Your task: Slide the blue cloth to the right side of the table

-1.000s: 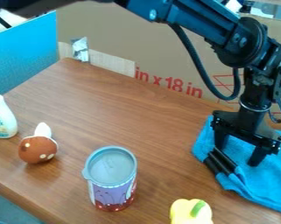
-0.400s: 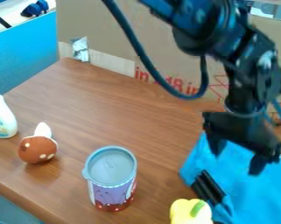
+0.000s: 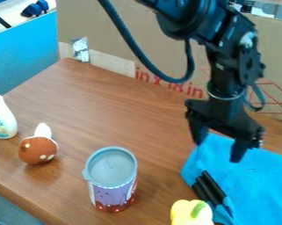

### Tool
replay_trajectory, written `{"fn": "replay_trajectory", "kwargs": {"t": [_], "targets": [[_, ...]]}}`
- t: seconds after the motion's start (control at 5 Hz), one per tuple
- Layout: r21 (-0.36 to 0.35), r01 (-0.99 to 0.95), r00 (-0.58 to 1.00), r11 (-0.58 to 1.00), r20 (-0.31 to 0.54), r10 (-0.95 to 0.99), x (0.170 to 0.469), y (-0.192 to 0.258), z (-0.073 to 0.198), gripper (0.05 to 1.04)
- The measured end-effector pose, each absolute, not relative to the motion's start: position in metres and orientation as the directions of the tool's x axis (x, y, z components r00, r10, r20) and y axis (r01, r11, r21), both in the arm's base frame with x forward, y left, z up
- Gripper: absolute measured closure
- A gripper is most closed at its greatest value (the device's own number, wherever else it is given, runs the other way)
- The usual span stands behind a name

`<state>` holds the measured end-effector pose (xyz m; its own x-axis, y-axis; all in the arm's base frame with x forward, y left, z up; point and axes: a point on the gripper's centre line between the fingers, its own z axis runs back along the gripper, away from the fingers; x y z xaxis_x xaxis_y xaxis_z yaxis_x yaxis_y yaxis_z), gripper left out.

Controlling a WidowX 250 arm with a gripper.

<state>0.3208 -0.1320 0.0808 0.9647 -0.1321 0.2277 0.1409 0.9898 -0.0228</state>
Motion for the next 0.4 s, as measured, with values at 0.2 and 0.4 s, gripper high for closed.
{"fn": "replay_trajectory", "kwargs": {"t": [0.2, 0.4], "targets": [[0.057, 0.091, 0.994, 0.994, 0.055, -0.094, 0.304, -0.089, 0.086, 0.081], [0.13, 0.061, 0.998, 0.99, -0.021, -0.058, 0.3, -0.05, 0.087, 0.081]]}}
